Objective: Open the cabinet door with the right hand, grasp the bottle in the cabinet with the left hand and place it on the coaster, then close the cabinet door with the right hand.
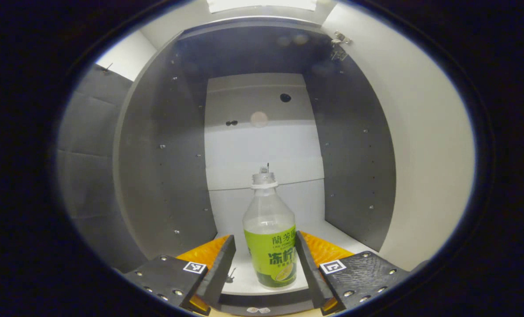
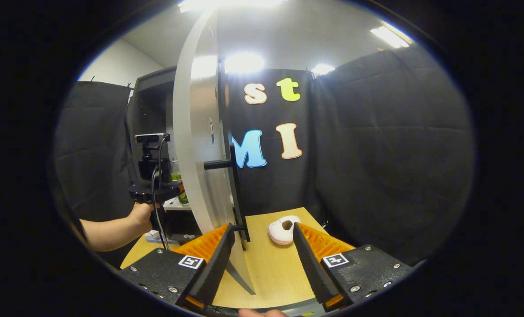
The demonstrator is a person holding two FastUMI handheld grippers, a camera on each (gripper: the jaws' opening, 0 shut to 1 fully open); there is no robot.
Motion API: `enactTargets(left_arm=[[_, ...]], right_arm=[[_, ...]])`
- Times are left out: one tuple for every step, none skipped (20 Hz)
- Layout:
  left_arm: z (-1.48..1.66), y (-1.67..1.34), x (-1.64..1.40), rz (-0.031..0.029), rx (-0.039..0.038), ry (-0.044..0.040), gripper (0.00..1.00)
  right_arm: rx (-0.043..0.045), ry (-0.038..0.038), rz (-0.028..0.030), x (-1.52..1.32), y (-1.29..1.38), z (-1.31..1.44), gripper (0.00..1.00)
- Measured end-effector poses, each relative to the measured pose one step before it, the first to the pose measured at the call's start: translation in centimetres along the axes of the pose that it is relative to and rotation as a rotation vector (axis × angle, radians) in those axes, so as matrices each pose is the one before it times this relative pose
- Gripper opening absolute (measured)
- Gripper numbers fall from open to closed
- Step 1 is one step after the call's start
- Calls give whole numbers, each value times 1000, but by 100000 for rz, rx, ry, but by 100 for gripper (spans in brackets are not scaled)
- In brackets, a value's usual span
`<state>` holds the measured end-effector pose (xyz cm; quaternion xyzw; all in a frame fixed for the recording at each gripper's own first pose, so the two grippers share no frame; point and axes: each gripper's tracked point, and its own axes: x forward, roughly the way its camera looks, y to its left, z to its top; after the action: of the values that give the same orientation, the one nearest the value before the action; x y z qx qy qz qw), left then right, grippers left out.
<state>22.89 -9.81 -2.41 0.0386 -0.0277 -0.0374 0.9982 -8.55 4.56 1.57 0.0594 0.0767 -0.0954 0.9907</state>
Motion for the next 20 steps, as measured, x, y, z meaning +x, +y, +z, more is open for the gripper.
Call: enactTargets(left_arm=[[-77, 48, 730, -48, -113, 74, 78], [53, 16, 407, 290, 140, -533, 80], [-86, -257, 272, -241, 65, -623, 80], [-125, -265, 289, -272, -46, -374, 80], [105, -10, 345, 284, 187, -500, 80], [-17, -131, 127, -485, -98, -516, 80], [209, -148, -53, -75, -146, -326, 71], [-90, 22, 300, 376, 98, -174, 68], [-18, -107, 52, -16, 195, -50, 68], [-116, -34, -74, -57, -327, -56, 60], [64, 108, -178, -91, -456, -187, 60], [141, 69, -74, 167, -181, -98, 61], [186, 267, -207, 651, -222, -171, 68], [217, 34, -356, 163, -384, -258, 57], [113, 127, -276, 169, -223, 147, 56], [26, 267, -299, -62, -508, 308, 56], [92, 114, -315, -299, -509, 396, 56], [66, 264, -363, 590, -202, 117, 56], [180, 87, -324, 201, -142, 15, 56], [207, 225, -427, 627, -3, -99, 56]], right_arm=[[1385, 276, -507, 110, -14, 46, 83], [1731, 853, -169, 358, -14, -189, 81], [1033, 549, -32, 340, -43, -200, 83], [73, 159, -563, 104, -132, -180, 83], [-387, 65, -922, 158, -159, -71, 81], [-315, 301, -812, -74, -4, -99, 83], [269, 274, -338, 157, -16, 4, 83], [803, 439, 69, 291, 131, -154, 81], [748, 451, -73, 290, -4, 40, 81], [219, -81, -135, 337, -180, 58, 83], [-57, -380, 70, 273, -52, 189, 83], [-353, -690, -115, -222, 24, 60, 83], [-1901, -1036, -1319, -154, -363, 266, 83], [-2359, -1798, 402, -510, -160, 339, 83], [-2136, -2058, 802, -60, -100, 361, 83], [-2390, -2245, 2366, -318, 234, 362, 85], [-2371, -1735, 2964, -265, 141, 432, 85], [-2494, -1047, 744, -282, -404, 89, 85], [-2082, -817, -515, -326, -708, 110, 85], [-1406, -93, -988, -141, -823, -120, 86]])
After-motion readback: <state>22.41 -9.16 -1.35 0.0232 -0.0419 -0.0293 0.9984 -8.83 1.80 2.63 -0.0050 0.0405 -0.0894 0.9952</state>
